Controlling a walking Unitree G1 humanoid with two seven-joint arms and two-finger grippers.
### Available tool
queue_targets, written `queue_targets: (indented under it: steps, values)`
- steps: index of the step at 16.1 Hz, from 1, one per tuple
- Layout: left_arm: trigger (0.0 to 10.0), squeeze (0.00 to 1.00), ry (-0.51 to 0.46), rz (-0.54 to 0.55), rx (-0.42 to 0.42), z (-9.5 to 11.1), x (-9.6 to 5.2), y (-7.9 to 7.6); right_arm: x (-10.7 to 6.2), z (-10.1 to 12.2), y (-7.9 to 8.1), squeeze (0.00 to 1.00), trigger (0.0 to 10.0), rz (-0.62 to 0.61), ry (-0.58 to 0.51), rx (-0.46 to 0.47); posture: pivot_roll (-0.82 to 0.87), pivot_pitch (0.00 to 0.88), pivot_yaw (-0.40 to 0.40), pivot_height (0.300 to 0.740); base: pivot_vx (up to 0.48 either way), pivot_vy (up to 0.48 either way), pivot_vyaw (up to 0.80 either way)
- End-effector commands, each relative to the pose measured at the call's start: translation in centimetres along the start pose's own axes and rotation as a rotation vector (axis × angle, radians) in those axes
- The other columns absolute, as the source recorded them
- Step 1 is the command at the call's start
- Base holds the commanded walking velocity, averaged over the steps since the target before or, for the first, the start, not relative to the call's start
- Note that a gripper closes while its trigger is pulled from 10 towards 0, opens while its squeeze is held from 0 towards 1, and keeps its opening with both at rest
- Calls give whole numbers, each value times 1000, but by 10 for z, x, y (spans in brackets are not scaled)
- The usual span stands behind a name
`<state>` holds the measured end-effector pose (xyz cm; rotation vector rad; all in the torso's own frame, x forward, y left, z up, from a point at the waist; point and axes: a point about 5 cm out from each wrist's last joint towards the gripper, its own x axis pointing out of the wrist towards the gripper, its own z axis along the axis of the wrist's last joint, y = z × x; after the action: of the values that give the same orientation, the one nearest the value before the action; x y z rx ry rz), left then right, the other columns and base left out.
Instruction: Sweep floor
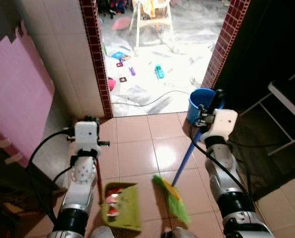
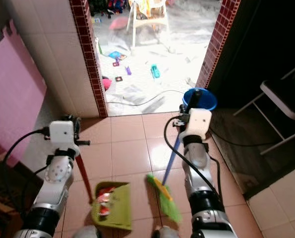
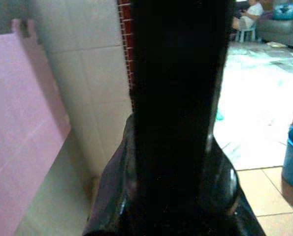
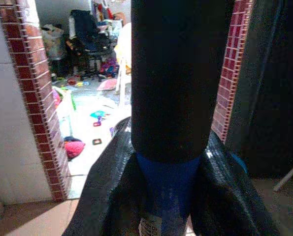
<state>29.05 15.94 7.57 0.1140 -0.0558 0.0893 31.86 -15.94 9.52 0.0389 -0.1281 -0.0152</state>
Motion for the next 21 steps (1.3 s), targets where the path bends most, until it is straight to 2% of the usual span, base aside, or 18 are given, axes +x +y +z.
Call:
queue_targets:
  steps: [1, 3, 5, 7, 9, 12, 13, 17, 21]
  values:
    - [10000, 0, -86, 34, 2, 21, 11, 5, 5, 12, 1, 0, 10000, 3, -44, -7, -26, 0, -7, 740, 0, 0, 0]
    - [10000, 0, -76, 68, -38, 21, 11, 8, 5, 13, -3, 0, 10000, -9, -41, -31, -32, 0, -13, 740, 0, 0, 0]
    - [10000, 0, -24, 95, -95, 11, 8, 10, 5, 15, -13, 0, 10000, -61, -49, -84, -41, 0, -16, 740, 0, 0, 0]
    - [10000, 0, 13, 105, -214, 5, 7, 8, 8, 19, -20, 0, 10000, -119, -58, -66, -39, 0, -19, 740, 0, 0, 0]
    - [10000, 0, 10, 86, -184, 6, 10, 7, 12, 19, -15, 0, 10000, -122, -53, -33, -34, 0, -19, 740, 0, 0, 0]
    - [10000, 0, -3, 24, -116, 7, 9, 4, 8, 16, -6, 0, 10000, -67, -57, -39, -26, 0, -18, 740, 0, 0, 0]
    - [10000, 0, -7, -18, -58, 5, 5, 4, 4, 13, -5, 0, 10000, -58, -50, -23, -20, 0, -15, 740, 0, 0, 0]
    - [10000, 0, -25, -72, 44, 2, -8, 12, -11, 6, -6, 0, 10000, -22, -47, -50, -12, 0, -7, 740, 0, 0, 0]
    - [10000, 0, -11, -72, 61, -2, -20, 19, -26, 3, -14, 0, 10000, -5, -39, -76, -19, 0, -4, 740, 0, 0, 0]
